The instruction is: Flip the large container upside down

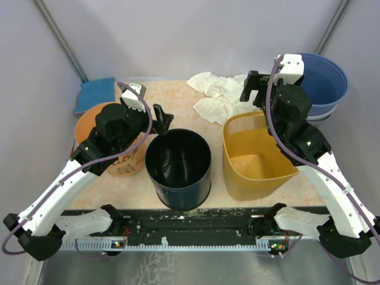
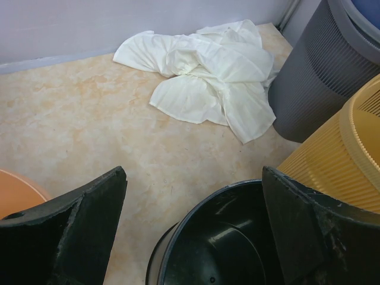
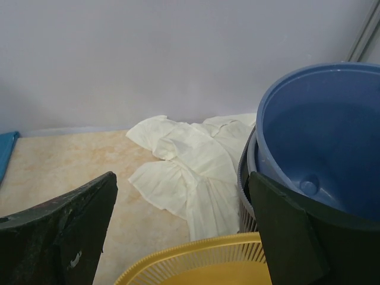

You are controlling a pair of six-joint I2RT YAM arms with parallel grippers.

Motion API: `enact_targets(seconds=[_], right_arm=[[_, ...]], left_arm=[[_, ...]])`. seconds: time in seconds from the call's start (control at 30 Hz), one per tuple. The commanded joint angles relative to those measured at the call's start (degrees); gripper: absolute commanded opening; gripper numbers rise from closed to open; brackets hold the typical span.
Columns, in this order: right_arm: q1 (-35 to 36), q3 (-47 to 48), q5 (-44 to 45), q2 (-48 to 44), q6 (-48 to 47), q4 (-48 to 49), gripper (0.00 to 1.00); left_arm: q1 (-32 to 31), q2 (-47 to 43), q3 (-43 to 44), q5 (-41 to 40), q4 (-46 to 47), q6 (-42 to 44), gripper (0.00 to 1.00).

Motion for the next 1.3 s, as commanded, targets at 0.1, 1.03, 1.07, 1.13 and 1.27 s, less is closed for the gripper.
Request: enact_targets(seconds=[0.1, 1.03, 1.07, 1.13, 1.27], right_arm=[[0.3, -2.9, -0.9, -3.1, -0.2, 5.2, 0.92], [0.4, -6.9, -14.4, -3.1, 2.8, 4.7, 0.93], [0.4, -7.2, -14.7, -3.2, 3.1, 4.6, 0.93], [0.4, -7.6, -14.9, -3.4, 3.4, 4.7, 0.93], [0.4, -8.0, -15.3, -3.6, 3.6, 4.7, 0.93]], left_arm=[[0.3, -0.9, 1.6, -1.6, -0.1, 0.8, 0.99], [16.9, 11.8, 14.0, -10.8, -27.7, -17.3, 0.99], [16.9, 11.8, 13.6, -11.3, -27.7, -17.2, 0.99], [16.9, 11.8, 12.6, -12.7, -27.6, -16.9, 0.99], [17.8, 13.5, 10.8, -12.8, -25.8, -16.0, 0.99]])
